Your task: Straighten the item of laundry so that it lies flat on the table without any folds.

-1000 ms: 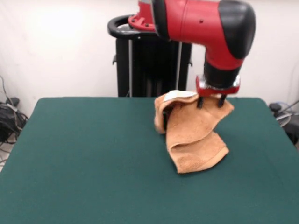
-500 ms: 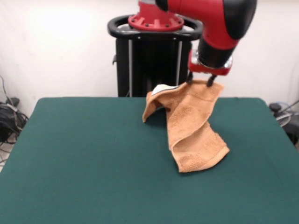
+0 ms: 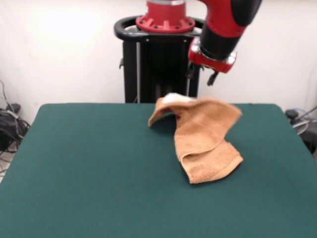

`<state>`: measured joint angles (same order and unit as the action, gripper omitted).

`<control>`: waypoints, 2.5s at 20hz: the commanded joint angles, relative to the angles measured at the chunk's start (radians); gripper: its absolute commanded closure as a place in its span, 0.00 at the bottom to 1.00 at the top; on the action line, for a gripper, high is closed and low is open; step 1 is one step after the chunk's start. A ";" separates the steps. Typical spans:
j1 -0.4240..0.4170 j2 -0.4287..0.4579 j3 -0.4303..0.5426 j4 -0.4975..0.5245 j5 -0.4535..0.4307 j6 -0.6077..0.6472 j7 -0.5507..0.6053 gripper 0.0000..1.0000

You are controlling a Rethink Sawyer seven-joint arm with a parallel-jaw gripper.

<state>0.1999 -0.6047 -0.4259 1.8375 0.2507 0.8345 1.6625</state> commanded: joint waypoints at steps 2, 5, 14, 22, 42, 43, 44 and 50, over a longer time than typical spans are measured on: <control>-0.009 -0.007 -0.018 -0.003 -0.039 -0.024 0.221 0.00; -0.017 -0.007 -0.019 -0.012 -0.039 -0.015 0.211 0.00; -0.045 -0.028 0.024 0.012 -0.016 -0.017 0.164 0.00; -0.081 -0.039 0.100 0.114 0.116 -0.242 0.241 0.00; -0.130 -0.094 0.247 0.323 0.398 -0.586 0.382 0.00; -0.124 -0.096 0.240 0.322 0.400 -0.573 0.388 0.00; -0.125 -0.095 0.241 0.323 0.403 -0.563 0.393 0.00; -0.080 -0.089 0.200 0.299 0.441 -0.370 0.528 0.00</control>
<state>0.0849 -0.6918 -0.2886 2.0959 0.6160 0.2967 1.7949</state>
